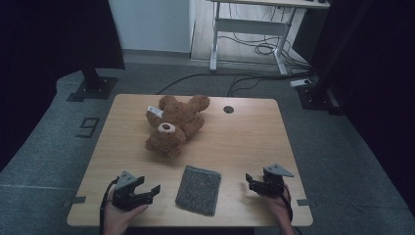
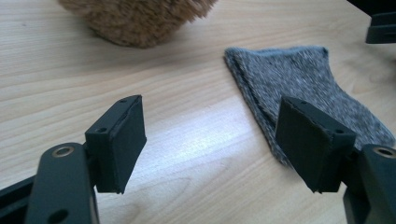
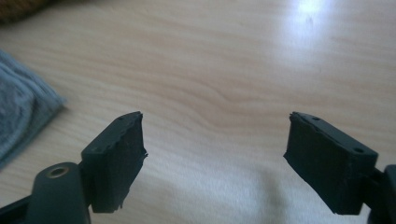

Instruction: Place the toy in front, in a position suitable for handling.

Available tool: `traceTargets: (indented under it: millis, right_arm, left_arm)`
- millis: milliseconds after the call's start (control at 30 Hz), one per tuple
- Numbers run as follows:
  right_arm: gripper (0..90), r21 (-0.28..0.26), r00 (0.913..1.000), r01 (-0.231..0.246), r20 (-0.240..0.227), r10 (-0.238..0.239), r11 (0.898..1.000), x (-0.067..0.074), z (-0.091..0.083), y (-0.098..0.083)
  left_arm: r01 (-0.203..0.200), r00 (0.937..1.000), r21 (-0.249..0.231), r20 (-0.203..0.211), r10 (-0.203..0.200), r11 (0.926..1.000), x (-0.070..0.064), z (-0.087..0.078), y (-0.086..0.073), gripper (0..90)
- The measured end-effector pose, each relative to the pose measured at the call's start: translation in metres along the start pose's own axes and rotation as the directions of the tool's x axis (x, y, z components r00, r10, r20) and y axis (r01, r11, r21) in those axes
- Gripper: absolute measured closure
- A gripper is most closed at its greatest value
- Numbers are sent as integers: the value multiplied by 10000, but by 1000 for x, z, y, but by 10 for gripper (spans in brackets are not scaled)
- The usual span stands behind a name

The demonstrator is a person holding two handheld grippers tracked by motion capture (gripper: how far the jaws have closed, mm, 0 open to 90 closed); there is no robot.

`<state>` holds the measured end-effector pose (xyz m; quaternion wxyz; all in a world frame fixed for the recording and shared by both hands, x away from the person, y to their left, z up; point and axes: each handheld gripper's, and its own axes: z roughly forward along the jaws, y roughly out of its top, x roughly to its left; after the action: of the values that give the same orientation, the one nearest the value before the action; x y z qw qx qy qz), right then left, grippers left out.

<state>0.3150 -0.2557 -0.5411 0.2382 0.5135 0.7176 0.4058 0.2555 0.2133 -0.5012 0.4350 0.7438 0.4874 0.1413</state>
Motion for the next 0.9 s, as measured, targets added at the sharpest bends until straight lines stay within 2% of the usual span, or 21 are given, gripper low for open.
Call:
traceTargets:
  millis: [133, 233, 367, 567, 733, 767, 800, 900]
  right_arm:
    - [222, -213, 9997, 51, -218, -55, 9998, 3, 4, 6]
    - [226, -200, 9989, 354, -294, -360, 9992, 8, 12, 12]
    - [239, -257, 9976, 424, -545, -438, 9988, 15, 23, 24]
    - [245, -335, 9931, 636, -970, -666, 9974, 27, 37, 47]
    - [236, -347, 9884, 716, -1317, -755, 9968, 35, 54, 70]
    - [236, -347, 9884, 716, -1317, -755, 9968, 35, 54, 70]
    - [234, -403, 9856, 592, -1561, -648, 9974, 38, 61, 79]
    - [222, -398, 9844, 662, -1603, -718, 9970, 43, 70, 89]
  left_arm:
    - [179, 9996, -149, -211, -182, 9997, 1, 1, 4, 245]
    - [110, 9997, -114, -225, -112, 9999, -1, 5, 8, 245]
    - [62, 9996, -171, -261, -67, 9998, -4, 11, 15, 244]
    - [-238, 9993, -275, -296, 230, 9993, -11, 19, 33, 235]
    - [-253, 9981, -164, -570, 244, 9995, -13, 34, 45, 228]
    - [-253, 9981, -164, -570, 244, 9995, -13, 34, 45, 226]
    - [-200, 9974, -158, -699, 189, 9997, -12, 41, 49, 226]
    - [-161, 9971, -78, -749, 154, 9998, -11, 51, 54, 235]
